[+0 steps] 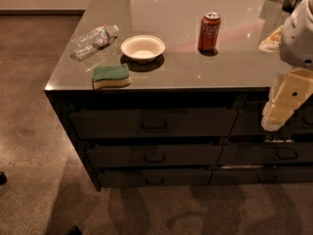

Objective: Open top drawer

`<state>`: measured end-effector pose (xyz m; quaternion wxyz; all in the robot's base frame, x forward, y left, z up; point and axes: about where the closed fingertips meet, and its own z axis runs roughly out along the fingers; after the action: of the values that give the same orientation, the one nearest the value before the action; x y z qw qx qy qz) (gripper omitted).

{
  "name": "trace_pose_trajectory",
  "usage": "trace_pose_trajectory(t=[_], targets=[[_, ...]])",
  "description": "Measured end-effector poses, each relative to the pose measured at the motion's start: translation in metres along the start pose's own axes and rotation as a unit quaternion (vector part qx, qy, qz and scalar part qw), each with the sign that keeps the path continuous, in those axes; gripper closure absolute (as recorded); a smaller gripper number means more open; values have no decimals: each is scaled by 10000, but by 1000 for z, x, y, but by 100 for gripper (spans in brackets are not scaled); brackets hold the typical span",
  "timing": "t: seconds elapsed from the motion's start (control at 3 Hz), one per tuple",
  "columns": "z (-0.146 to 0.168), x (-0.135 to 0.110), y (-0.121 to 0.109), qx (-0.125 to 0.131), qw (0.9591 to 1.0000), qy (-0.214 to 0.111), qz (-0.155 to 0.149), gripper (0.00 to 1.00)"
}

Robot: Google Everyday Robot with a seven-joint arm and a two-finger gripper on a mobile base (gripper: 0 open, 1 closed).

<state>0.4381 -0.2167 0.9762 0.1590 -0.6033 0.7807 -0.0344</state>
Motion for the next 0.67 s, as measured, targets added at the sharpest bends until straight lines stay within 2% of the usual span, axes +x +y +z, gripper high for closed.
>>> trace_pose_trajectory(t=[0.33, 0.67], targets=[[1, 0, 0, 30, 10000, -27, -15, 0], [6, 2, 4, 198, 9996, -188, -111, 0]])
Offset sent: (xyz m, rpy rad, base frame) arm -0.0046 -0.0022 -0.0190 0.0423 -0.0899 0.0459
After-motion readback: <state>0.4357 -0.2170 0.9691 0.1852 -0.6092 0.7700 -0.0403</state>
